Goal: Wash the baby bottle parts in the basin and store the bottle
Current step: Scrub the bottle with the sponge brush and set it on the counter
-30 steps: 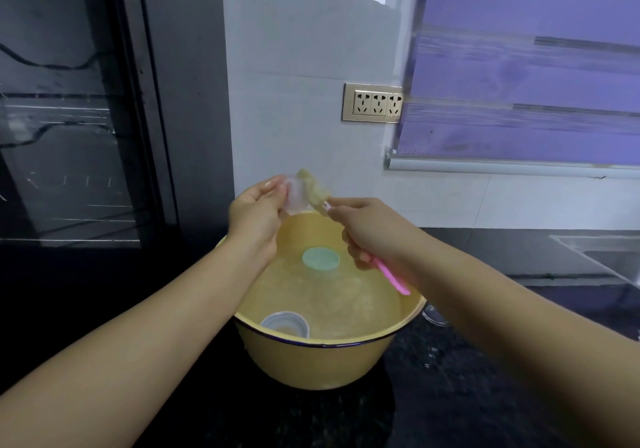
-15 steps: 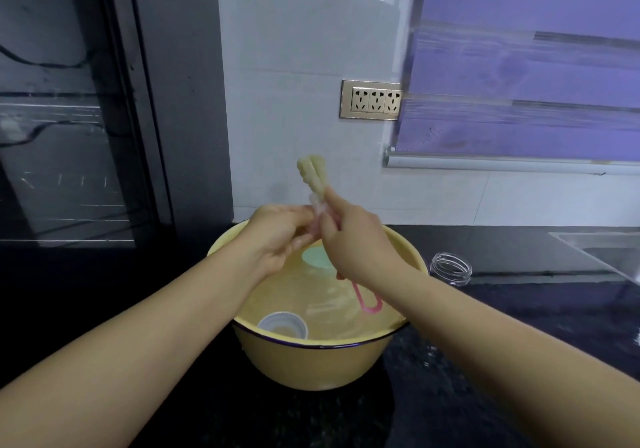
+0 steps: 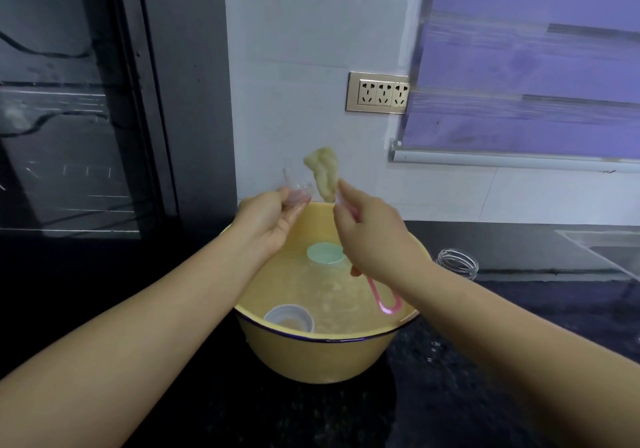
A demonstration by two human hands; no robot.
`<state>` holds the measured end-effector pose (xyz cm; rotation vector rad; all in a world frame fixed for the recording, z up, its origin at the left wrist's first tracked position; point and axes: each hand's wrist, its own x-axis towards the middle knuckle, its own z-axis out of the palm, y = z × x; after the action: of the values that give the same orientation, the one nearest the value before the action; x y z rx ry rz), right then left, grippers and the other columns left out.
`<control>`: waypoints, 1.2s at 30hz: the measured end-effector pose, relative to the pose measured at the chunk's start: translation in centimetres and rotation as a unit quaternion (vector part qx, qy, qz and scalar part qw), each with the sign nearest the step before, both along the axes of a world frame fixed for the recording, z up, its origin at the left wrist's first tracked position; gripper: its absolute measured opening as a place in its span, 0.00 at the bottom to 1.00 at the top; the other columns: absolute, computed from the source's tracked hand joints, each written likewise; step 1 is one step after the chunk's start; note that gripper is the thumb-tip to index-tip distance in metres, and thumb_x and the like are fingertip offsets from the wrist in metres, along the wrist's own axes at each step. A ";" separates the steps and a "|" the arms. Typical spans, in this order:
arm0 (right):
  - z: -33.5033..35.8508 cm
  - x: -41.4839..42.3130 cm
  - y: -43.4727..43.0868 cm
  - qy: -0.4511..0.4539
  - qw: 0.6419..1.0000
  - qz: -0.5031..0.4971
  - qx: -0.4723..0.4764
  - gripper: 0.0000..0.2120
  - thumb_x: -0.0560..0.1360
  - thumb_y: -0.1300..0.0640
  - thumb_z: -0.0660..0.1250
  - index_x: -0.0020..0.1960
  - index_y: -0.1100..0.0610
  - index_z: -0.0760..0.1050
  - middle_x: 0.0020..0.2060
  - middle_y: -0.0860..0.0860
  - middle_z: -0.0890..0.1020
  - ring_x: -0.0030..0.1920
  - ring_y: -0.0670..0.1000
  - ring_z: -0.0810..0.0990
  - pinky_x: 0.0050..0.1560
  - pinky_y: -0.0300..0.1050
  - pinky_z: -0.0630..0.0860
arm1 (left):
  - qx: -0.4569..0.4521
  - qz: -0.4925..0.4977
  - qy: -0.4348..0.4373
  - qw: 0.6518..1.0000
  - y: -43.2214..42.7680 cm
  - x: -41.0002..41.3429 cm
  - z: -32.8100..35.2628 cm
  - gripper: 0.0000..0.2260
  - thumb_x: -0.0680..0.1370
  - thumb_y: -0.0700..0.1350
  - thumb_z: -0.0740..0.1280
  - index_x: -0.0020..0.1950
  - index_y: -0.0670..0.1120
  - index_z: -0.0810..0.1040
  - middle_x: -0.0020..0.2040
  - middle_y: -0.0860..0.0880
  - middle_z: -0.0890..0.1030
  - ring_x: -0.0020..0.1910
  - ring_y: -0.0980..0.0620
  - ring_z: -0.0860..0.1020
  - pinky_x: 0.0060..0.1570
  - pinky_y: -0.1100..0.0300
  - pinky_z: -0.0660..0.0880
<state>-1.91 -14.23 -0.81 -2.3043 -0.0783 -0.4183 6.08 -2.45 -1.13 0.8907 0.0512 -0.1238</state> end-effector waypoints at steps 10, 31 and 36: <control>0.5 1.5 1.8 0.023 0.999 0.007 0.032 0.13 0.80 0.56 0.49 0.61 0.51 0.67 0.35 0.49 0.74 0.17 0.45 0.74 0.19 0.33 0.68 | 0.045 -0.017 -0.067 0.997 -0.2 -0.1 -0.3 0.06 0.80 0.30 0.58 0.55 0.36 0.70 0.38 0.42 0.76 0.34 0.53 0.79 0.32 0.66 0.78; 0.0 1.4 -3.8 0.233 0.944 0.039 -0.231 0.16 0.76 0.56 0.59 0.62 0.51 0.74 0.32 0.47 0.82 0.24 0.41 0.77 0.28 0.33 0.72 | 0.133 -0.081 -0.079 0.985 -0.4 -1.0 -0.7 0.14 0.79 0.30 0.59 0.33 0.39 0.72 0.38 0.43 0.85 0.52 0.50 0.82 0.52 0.55 0.79; 0.0 2.0 -4.7 0.132 0.972 0.029 -0.193 0.16 0.74 0.48 0.68 0.60 0.51 0.77 0.43 0.49 0.83 0.43 0.46 0.80 0.45 0.39 0.72 | 0.126 -0.091 -0.070 0.985 -0.6 -1.2 -0.7 0.03 0.78 0.33 0.63 0.45 0.37 0.72 0.51 0.38 0.81 0.49 0.44 0.82 0.48 0.53 0.81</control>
<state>0.06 -18.91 -0.79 -2.7124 -0.1025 -0.0647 4.87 -3.07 -1.83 1.1552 -0.1490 -0.2287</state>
